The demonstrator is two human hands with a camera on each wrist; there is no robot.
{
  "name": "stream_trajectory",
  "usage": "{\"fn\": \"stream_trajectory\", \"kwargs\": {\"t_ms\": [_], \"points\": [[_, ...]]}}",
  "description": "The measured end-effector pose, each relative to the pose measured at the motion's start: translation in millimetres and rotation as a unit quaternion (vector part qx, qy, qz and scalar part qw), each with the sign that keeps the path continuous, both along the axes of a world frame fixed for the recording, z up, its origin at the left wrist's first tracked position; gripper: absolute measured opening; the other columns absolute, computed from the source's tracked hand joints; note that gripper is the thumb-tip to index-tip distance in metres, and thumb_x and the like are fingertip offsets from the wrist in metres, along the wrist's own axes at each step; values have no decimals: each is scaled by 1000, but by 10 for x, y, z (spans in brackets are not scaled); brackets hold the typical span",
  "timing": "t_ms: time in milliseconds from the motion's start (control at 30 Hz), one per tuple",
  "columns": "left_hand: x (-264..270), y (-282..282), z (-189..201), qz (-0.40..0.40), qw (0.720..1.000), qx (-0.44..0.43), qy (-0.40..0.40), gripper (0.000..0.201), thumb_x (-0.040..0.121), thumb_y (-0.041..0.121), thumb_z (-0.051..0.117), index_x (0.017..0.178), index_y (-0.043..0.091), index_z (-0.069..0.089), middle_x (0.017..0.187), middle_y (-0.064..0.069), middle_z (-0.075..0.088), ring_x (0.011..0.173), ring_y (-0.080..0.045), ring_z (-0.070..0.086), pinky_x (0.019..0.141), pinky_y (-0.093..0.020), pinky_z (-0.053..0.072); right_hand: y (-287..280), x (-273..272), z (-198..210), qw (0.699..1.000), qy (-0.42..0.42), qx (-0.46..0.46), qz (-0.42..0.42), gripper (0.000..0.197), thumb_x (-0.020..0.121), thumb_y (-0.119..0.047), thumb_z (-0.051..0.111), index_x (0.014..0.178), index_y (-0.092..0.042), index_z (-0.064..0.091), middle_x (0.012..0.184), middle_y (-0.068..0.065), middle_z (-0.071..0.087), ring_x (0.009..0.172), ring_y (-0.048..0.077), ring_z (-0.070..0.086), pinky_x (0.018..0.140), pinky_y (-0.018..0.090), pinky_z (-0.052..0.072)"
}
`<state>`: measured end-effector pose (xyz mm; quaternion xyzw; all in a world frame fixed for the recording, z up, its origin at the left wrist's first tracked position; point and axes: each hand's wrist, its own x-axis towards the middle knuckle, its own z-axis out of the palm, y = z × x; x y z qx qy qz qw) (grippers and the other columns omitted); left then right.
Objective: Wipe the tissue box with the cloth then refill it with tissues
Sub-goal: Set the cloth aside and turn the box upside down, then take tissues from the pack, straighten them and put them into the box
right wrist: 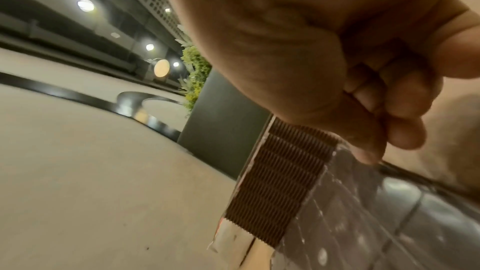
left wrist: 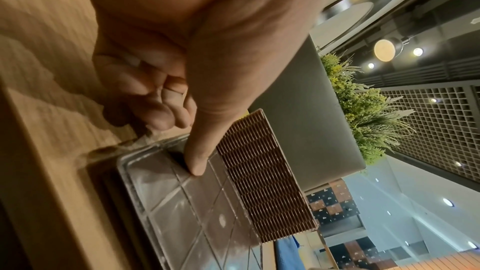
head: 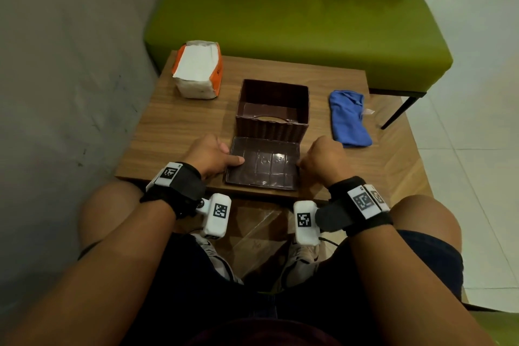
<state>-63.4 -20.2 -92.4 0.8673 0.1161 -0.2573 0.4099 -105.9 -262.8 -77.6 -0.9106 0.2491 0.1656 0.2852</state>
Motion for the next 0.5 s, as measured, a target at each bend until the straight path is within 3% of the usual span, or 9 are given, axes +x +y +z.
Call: {"fn": "stream_trajectory", "kwargs": {"t_ms": [167, 267, 333, 433, 500], "points": [[31, 39, 235, 6, 999, -37, -29, 35, 92, 46, 81, 93, 17, 62, 89, -2, 70, 82, -14, 65, 76, -34, 53, 51, 47, 444, 993, 66, -31, 95, 16, 98, -27, 74, 95, -11, 71, 96, 10, 79, 84, 27, 76, 78, 39, 66], [209, 168, 460, 27, 996, -55, -68, 41, 93, 58, 75, 92, 20, 60, 86, -2, 72, 73, -16, 64, 64, -33, 52, 161, 156, 977, 977, 11, 19, 211, 27, 102, -36, 69, 91, -13, 75, 81, 7, 79, 72, 23, 76, 61, 32, 60], [419, 273, 630, 48, 991, -68, -108, 38, 99, 52, 71, 90, 18, 59, 86, -4, 72, 67, -16, 62, 54, -28, 47, 282, 359, 1241, 959, -35, 34, 280, 21, 100, -36, 72, 93, -16, 74, 79, 2, 76, 67, 17, 70, 55, 29, 54], [857, 437, 852, 66, 982, -60, -164, 30, 104, 41, 68, 95, 13, 63, 90, -11, 74, 64, -17, 67, 45, -25, 45, 506, 873, 1406, 920, -94, 6, 380, 13, 100, -31, 71, 97, -19, 75, 80, -5, 70, 70, 13, 63, 62, 29, 45], [1157, 543, 930, 78, 980, -53, -178, 23, 106, 32, 65, 91, 14, 62, 90, -13, 71, 62, -18, 69, 42, -25, 45, 655, 1259, 1402, 902, -112, -7, 417, 12, 101, -27, 68, 101, -18, 75, 82, -5, 70, 65, 8, 59, 58, 27, 44]]}}
